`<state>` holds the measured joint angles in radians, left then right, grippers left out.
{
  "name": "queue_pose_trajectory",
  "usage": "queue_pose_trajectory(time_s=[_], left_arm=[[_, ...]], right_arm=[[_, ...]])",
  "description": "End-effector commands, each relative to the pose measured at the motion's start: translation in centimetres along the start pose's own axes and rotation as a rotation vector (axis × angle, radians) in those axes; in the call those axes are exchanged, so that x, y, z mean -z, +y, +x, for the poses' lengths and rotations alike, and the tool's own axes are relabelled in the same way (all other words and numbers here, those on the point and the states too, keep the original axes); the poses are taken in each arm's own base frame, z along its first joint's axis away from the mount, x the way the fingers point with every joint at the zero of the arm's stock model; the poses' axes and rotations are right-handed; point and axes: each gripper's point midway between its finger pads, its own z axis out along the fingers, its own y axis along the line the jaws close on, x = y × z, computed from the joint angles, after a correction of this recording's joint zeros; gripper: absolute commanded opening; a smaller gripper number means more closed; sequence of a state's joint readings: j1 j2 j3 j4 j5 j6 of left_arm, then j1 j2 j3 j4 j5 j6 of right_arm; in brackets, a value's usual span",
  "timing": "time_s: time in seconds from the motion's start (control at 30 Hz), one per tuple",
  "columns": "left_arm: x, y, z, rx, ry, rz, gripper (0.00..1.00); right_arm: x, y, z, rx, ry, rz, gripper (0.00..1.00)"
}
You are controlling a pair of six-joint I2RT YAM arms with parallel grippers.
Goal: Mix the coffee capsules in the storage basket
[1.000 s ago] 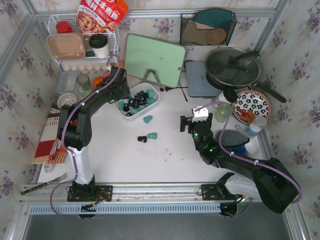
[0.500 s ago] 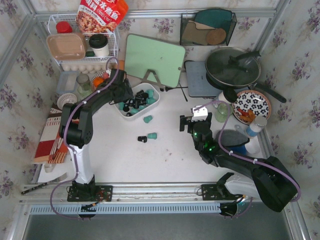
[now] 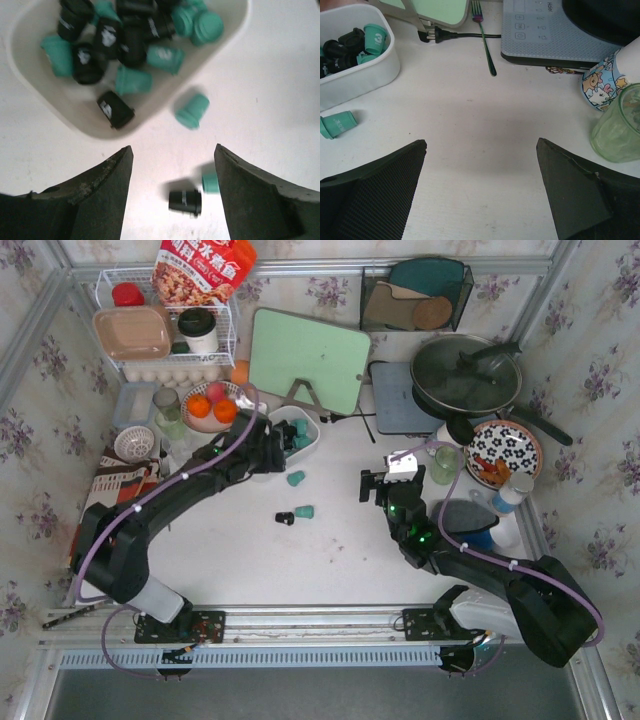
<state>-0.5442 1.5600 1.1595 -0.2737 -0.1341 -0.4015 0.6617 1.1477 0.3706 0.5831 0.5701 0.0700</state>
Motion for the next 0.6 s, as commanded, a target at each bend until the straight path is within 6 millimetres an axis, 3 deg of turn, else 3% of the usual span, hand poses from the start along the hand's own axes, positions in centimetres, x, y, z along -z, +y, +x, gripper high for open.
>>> queue_pose_trajectory(time_s=[0.0, 0.13, 0.23, 0.4, 0.57], left_arm=[[1.9, -0.3, 3.1, -0.133, 0.027, -0.022, 0.69], [3.2, -0.4, 6.0, -0.143, 0.077, -0.01, 0.7], [4.3, -0.2, 6.9, -0.133, 0.081, -0.01, 0.69], [4.1, 0.3, 8.5, -0.131, 0.12, -0.015, 0.67], [3.1, -0.7, 9.9, -0.144, 0.172, 0.023, 0.65]], right_arm=[[0.1, -0.1, -0.6, -0.014, -0.014, 0.007, 1.0], [0.2, -0.2, -0.8, -0.021, -0.021, 0.009, 1.0], [0.2, -0.2, -0.6, -0.019, -0.018, 0.009, 1.0], [0.1, -0.2, -0.4, -0.016, -0.014, 0.01, 1.0], [0.1, -0.1, -0.2, -0.022, -0.01, 0.003, 1.0]])
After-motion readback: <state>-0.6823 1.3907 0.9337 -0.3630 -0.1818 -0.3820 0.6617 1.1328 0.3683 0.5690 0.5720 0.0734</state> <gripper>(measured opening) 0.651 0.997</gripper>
